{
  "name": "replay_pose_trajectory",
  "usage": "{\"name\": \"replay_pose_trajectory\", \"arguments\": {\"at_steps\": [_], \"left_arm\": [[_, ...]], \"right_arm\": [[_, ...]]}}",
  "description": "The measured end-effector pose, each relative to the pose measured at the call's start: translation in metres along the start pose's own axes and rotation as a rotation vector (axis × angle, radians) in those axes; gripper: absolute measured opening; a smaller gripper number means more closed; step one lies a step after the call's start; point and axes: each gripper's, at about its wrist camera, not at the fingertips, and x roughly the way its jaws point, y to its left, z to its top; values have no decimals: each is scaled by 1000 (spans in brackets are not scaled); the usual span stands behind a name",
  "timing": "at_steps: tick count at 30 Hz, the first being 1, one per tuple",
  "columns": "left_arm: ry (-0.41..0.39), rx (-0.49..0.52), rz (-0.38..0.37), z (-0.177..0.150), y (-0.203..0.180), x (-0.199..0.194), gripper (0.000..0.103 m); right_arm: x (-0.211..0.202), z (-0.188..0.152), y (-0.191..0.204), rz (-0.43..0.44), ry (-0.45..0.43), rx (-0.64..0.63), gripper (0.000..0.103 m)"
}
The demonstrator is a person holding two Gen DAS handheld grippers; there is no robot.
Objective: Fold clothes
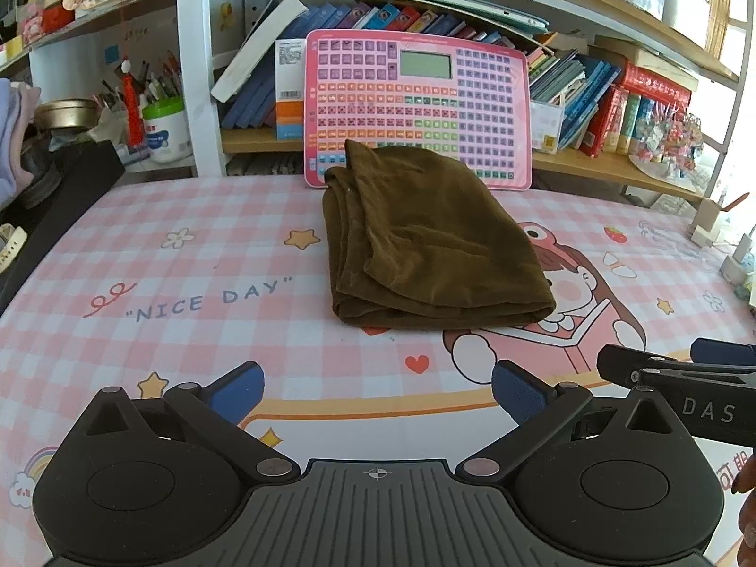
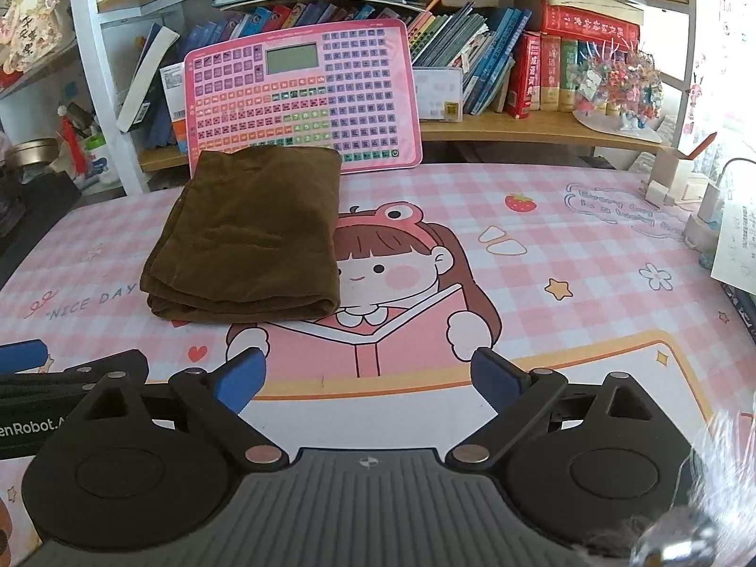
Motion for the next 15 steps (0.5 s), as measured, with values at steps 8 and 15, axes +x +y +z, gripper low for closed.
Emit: {"name": "replay_pose_trajectory", "arguments": {"at_steps": [8,15], "left_arm": [[4,1,5,0,2,1,103],[7,6,14,0,3,3,103]], "right_arm": [[2,2,3,4,-2,-5,94],[4,3,4,5,4,-7,94]]}}
